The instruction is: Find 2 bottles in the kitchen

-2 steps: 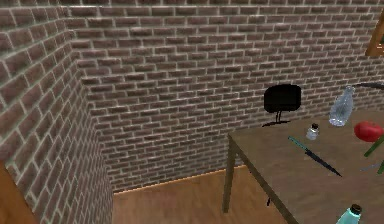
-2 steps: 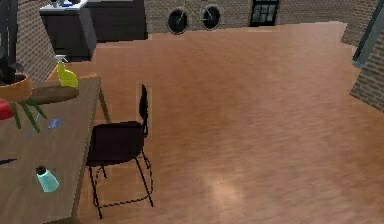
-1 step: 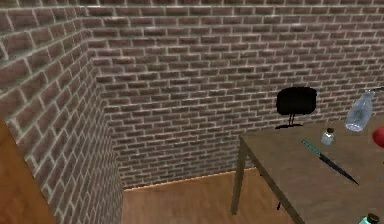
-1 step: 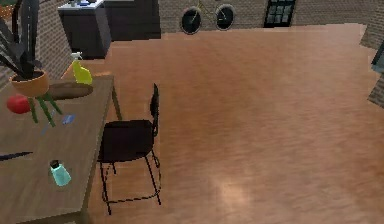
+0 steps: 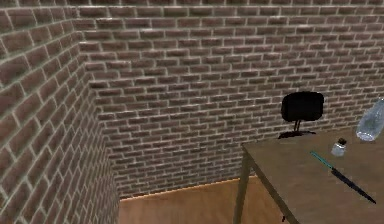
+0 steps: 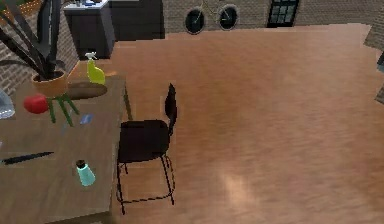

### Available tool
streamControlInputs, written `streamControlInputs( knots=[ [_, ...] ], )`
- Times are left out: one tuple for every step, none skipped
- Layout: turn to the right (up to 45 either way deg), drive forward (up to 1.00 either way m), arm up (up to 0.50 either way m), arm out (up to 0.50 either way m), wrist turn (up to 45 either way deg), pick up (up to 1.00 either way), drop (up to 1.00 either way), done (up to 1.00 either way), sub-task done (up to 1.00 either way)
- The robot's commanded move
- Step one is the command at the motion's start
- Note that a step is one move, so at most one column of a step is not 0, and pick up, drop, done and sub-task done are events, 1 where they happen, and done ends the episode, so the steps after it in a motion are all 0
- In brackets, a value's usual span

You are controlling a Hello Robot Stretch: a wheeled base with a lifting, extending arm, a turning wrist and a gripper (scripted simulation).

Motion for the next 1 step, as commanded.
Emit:
streamControlInputs(
  knots=[
    [3.0,0.0,0.0,0.0,0.0,0.0,0.0,0.0,0.0]
  ],
)
